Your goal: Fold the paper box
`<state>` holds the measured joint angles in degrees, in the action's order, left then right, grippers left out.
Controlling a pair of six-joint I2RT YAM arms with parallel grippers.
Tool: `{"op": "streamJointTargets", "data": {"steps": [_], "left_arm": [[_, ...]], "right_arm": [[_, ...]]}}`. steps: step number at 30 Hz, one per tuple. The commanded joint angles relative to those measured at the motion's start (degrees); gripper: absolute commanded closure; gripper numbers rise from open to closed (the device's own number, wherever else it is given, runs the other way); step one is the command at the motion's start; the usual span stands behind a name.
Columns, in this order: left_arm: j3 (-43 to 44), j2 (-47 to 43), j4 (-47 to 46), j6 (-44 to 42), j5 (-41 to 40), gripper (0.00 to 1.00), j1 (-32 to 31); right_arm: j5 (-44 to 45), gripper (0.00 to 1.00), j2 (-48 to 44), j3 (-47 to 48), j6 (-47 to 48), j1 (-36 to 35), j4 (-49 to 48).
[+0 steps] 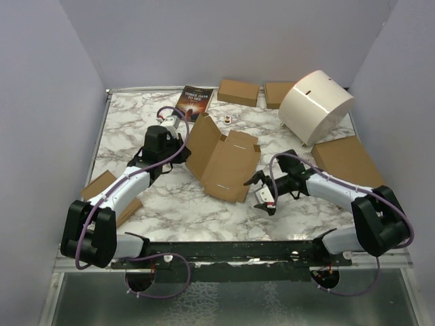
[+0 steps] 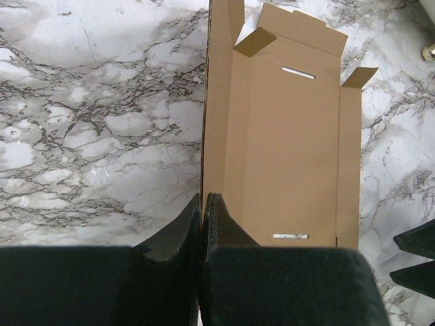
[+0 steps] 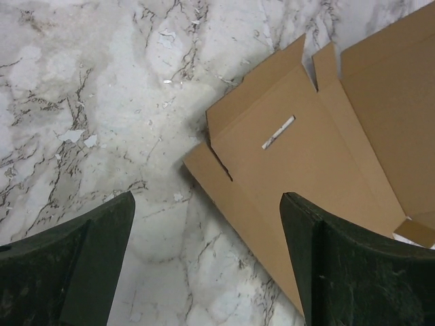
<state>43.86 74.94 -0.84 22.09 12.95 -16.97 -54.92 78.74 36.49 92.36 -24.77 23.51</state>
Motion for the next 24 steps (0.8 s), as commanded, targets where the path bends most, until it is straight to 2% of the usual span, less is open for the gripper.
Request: {"op": "streamJointTargets", "data": {"steps": [1,5,12,24], "left_arm": [[0.97,0.59,0.84,0.24,2.80,1.00,0.32],[0.77,1.04,0.59,0.46,3.81,1.00,0.70],[0.44,2.14,-0.18,0.89,6.47,1.00,2.14],[0.07,0.98,-0.96,2.22,7.53,1.00,2.56]], "right_arm": [[6.36,0.15,2.05,-1.55,-2.18,-4.39,-8.13],[12.14,0.20,3.98,-2.70,-4.02,-6.81,-14.71],[16.45,0.27,5.25,-3.74,-5.91,-8.21,-21.60],[11.75,0.35,4.68,-5.02,-11.22,-9.59,-23.40]]}}
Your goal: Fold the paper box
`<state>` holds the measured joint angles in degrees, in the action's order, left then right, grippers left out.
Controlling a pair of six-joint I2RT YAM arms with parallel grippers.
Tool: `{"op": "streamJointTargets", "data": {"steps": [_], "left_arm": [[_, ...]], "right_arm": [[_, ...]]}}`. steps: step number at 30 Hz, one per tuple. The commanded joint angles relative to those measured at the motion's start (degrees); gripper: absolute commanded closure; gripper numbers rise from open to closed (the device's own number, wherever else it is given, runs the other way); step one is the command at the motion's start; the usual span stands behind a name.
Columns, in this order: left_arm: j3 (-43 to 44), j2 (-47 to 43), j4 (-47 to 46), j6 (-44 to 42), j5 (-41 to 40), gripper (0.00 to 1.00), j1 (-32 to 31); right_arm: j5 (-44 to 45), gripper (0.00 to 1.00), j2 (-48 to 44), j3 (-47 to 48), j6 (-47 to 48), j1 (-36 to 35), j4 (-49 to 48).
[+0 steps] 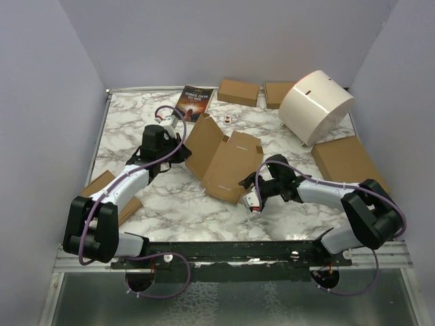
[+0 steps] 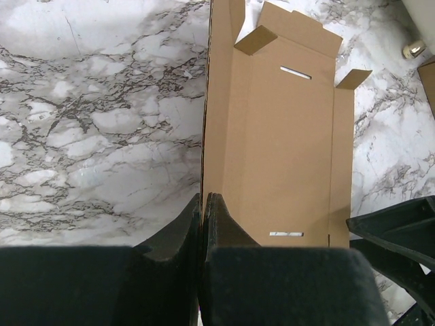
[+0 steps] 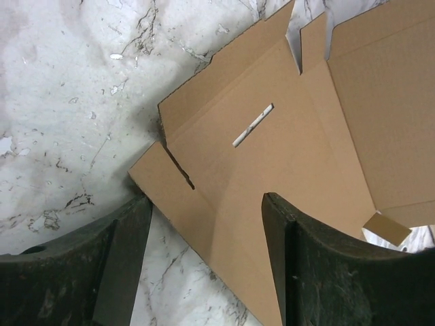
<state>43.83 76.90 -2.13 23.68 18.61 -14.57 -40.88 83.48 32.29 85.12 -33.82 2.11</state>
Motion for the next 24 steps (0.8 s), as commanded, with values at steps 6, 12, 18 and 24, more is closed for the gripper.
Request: {"op": "streamJointTargets", "data": {"steps": [6,12,18,24], "left_arm": [[-0.26,-2.50,0.35,1.03,1.65,1.00,0.15],[-1.08,-4.09,0.38,1.42,1.31,1.00,0.17],[-2.40,-5.76,-0.60,2.22,1.17,1.00,0.20],[-2.87,-7.22,-1.27,2.40,1.21,1.00,0.15]], "right_arm": [[-1.52,0.46,-0.22,-0.42,-11.59,-0.59,-4.32],[-1.18,0.60,-0.97,0.34,-19.74,-0.53,-4.11],[0.20,0.74,-0.33,1.95,-28.27,-0.52,-1.81],[3.57,0.80,1.64,5.40,-39.22,-0.54,1.40]]}}
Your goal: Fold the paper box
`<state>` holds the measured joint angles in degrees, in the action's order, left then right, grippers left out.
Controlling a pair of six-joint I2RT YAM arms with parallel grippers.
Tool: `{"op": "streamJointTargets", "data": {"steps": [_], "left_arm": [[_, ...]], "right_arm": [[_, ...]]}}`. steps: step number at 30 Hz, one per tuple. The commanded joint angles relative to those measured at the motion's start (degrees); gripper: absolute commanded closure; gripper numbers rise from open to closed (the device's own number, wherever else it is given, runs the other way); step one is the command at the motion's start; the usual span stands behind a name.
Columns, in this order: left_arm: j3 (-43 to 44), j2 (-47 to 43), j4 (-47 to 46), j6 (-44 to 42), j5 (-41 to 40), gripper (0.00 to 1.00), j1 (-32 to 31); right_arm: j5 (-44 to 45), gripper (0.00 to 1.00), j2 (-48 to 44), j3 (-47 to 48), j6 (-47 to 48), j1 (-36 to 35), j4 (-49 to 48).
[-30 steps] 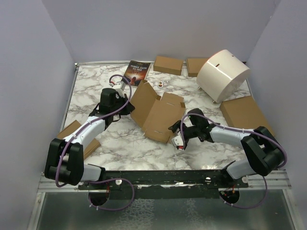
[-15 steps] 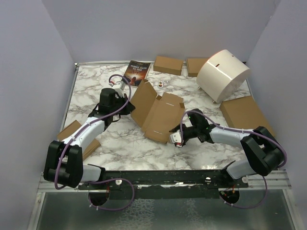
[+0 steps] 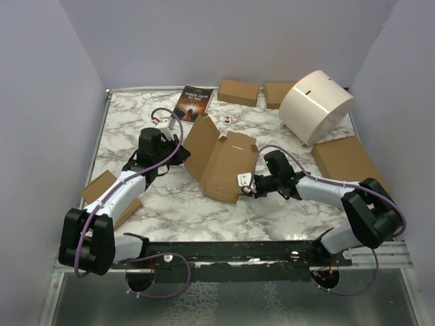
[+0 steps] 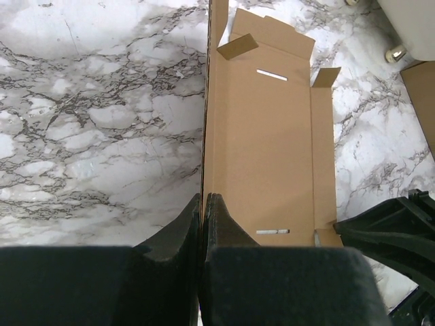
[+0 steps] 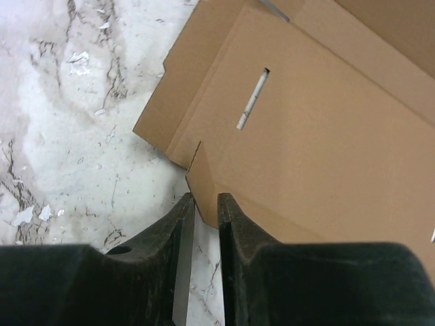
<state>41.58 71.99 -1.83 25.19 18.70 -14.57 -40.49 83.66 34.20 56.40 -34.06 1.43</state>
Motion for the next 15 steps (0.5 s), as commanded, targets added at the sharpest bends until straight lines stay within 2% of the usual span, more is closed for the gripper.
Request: {"op": "streamJointTargets", "data": {"steps": [1,7,15], "left_arm": [[-0.63,-2.49,-1.60,0.88,1.18,1.00,0.15],[-0.36,-3.37,-2.11,1.02,1.36,1.00,0.15],[0.03,-4.48,-1.66,0.96,1.03,1.00,0.15]], "right_arm": [[3.77,0.80,2.20,4.83,-12.08,-0.30,3.59],[4.15,0.82,9.28,12.68,-18.32,-0.29,13.84],[4.45,0.79,12.49,15.67,-22.08,-0.30,17.55]]}}
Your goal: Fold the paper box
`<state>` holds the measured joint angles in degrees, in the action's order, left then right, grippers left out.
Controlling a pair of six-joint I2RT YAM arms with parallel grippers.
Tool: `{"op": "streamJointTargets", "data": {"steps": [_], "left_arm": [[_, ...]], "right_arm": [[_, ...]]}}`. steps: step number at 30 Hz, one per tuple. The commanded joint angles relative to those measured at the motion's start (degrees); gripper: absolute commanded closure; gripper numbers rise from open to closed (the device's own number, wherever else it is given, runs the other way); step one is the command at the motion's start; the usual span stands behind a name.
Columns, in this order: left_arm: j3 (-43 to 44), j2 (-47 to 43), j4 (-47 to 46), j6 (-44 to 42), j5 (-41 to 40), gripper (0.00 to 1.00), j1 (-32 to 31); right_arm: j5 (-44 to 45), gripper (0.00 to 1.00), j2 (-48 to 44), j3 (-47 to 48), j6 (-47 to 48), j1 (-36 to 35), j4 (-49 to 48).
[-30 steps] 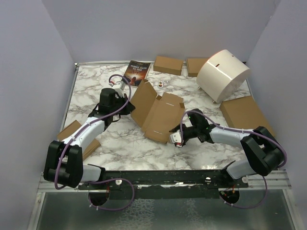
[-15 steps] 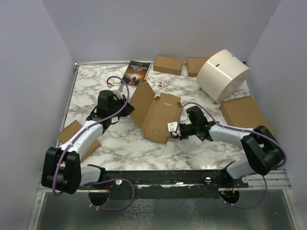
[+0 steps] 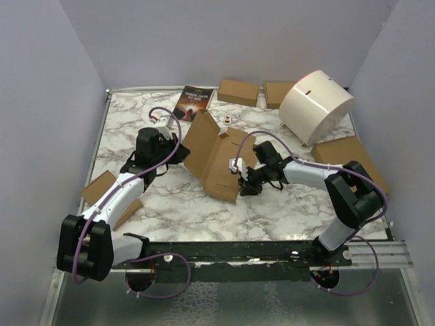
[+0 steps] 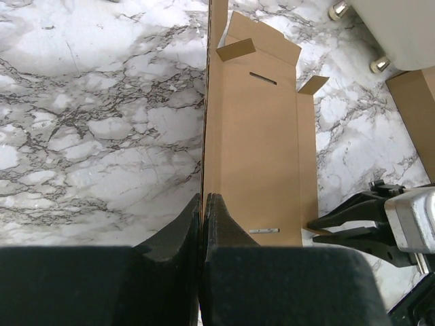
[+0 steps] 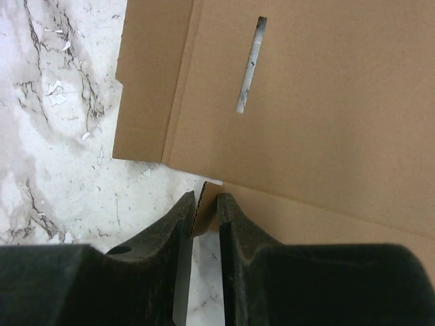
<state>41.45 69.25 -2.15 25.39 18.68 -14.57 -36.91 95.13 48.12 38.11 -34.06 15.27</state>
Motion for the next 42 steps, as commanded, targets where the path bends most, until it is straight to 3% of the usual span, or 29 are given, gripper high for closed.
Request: {"op": "streamJointTargets", "data": {"steps": [1,15,29,36,42], "left_arm": [[0.25,-1.75,-1.28,0.73,1.03,1.00,0.15],[1.69,-2.02,0.63,-0.94,0.63,1.00,0.16],[3.52,-1.99,1.75,-2.27,0.32,1.00,0.22],[4.51,-2.41,1.86,-3.14,0.73,1.00,0.15],[5.11,-2.13,2.09,-3.49,1.16,1.00,0.20]], "right_arm": [[0.72,0.79,0.93,1.88,-3.97,-0.30,3.90],[-1.36,0.72,-0.59,3.74,-7.15,1.81,6.02],[-3.95,0.75,-2.67,3.50,-8.51,2.43,6.71],[3.57,0.86,-0.94,3.66,-16.39,2.75,4.30],[6.84,0.86,0.40,3.57,-20.46,3.38,2.53]]}}
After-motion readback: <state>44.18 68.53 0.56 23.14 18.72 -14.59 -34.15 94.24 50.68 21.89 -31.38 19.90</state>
